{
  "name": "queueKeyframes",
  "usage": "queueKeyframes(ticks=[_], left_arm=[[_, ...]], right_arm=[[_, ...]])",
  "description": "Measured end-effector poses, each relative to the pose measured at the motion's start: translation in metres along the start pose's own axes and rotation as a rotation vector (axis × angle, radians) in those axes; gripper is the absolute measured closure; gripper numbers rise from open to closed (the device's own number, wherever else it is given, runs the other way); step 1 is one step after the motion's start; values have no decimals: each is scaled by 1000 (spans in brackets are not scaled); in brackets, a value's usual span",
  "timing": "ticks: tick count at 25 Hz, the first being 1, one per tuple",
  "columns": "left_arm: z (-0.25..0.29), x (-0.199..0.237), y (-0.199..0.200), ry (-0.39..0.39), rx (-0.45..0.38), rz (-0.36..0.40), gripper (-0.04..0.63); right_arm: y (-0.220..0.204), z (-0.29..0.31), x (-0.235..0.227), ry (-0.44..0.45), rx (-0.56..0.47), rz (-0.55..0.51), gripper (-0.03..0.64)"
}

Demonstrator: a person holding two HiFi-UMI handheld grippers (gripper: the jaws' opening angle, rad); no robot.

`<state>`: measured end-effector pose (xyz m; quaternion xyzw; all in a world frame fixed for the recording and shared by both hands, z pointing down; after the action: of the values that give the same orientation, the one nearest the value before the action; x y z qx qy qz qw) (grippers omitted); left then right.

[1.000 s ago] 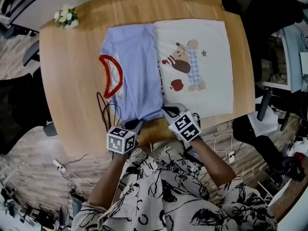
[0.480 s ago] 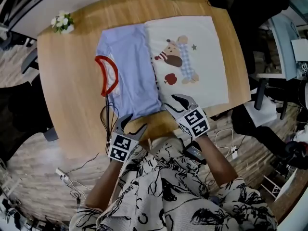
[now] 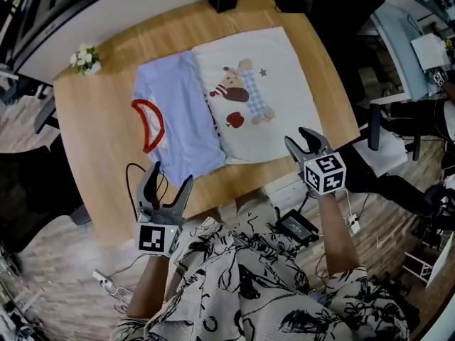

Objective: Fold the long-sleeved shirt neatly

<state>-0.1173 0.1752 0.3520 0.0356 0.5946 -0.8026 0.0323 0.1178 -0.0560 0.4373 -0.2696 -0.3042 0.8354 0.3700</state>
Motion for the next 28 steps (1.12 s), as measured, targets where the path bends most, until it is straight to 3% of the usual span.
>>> queueKeyframes(ticks=[6,10,14,19,28], left_arm=[[17,-27,58,75,-109,105,259],[30,-63,112,132,-257,193,262],[58,-99,154,163,-328,246,262],[118,-138,173,151,-223,362,272],[264,-168,189,-68,-90,443,262]], right_arm=[[10,-20,-58,3,-72,43,391],[1,-32,-89,56,-63,44,382],[-14,-40,-127,107,-36,39,374],[-33,-47,-169,144,14,-40,368],[-71,-52,-182,247,82,-1,360]])
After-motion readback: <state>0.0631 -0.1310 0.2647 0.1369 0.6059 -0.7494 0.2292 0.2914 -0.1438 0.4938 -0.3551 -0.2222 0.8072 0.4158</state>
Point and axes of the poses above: the fingertips, and each gripper's own axes: z forward along the fingers, x to its left, y out of its top, the point moved 1 cm from there along -z, backward along the fingers, and after that the axes turned 13 degrees about z, right-handed, at the moved point
